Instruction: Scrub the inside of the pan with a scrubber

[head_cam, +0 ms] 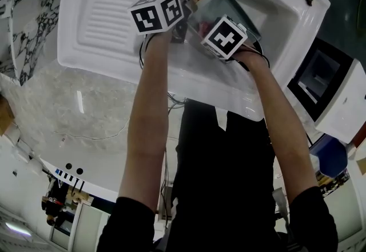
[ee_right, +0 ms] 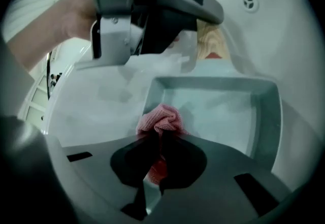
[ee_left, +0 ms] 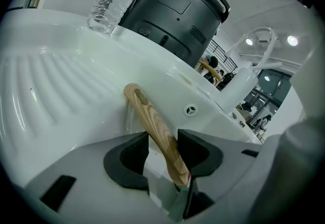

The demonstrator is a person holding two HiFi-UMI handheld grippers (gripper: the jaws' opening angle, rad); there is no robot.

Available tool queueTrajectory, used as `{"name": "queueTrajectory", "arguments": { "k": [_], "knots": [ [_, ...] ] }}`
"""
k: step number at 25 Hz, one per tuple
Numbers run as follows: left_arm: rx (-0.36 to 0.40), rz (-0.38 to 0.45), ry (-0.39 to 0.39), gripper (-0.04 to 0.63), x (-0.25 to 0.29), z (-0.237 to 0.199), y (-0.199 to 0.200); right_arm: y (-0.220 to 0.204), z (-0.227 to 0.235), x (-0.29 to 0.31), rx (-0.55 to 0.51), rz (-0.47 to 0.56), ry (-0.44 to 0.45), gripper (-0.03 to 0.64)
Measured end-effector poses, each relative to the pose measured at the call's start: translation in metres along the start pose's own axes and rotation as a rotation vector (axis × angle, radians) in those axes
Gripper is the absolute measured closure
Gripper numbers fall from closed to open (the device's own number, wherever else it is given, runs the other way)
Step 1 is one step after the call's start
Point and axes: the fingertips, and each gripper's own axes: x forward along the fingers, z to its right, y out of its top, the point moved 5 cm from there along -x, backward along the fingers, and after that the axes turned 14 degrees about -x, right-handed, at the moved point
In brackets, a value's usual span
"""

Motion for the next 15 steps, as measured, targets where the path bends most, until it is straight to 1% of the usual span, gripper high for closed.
{"name": "queueTrajectory", "arguments": {
  "k": [2, 4, 5, 8, 11, 15],
  "knots": [
    [-0.003, -0.002, 0.001, 0.403, 0.000, -0.001, -0.001, -0.018, -0.014, 0.002, -0.041, -0.090, 0.067, 0.582],
    [-0.001, -0.005, 0.003, 0.403, -0.001, -0.001, -0.001, -0.038, -0.022, 0.004, -0.116, -0.209, 0.102, 0.581],
    [0.000, -0.006, 0.003, 0.403, -0.001, -0.001, -0.001, -0.045, -0.025, 0.005, -0.156, -0.252, 0.117, 0.581],
    [0.003, -0.010, 0.002, 0.403, 0.000, -0.001, -0.001, -0.060, -0.031, 0.007, -0.222, -0.331, 0.139, 0.581],
    [0.005, -0.013, -0.004, 0.403, 0.000, 0.000, -0.001, -0.069, -0.022, 0.001, -0.234, -0.391, 0.078, 0.581],
    [0.003, -0.017, -0.004, 0.403, -0.001, 0.000, -0.001, -0.083, 0.006, -0.016, -0.219, -0.483, -0.066, 0.581]
  ]
}}
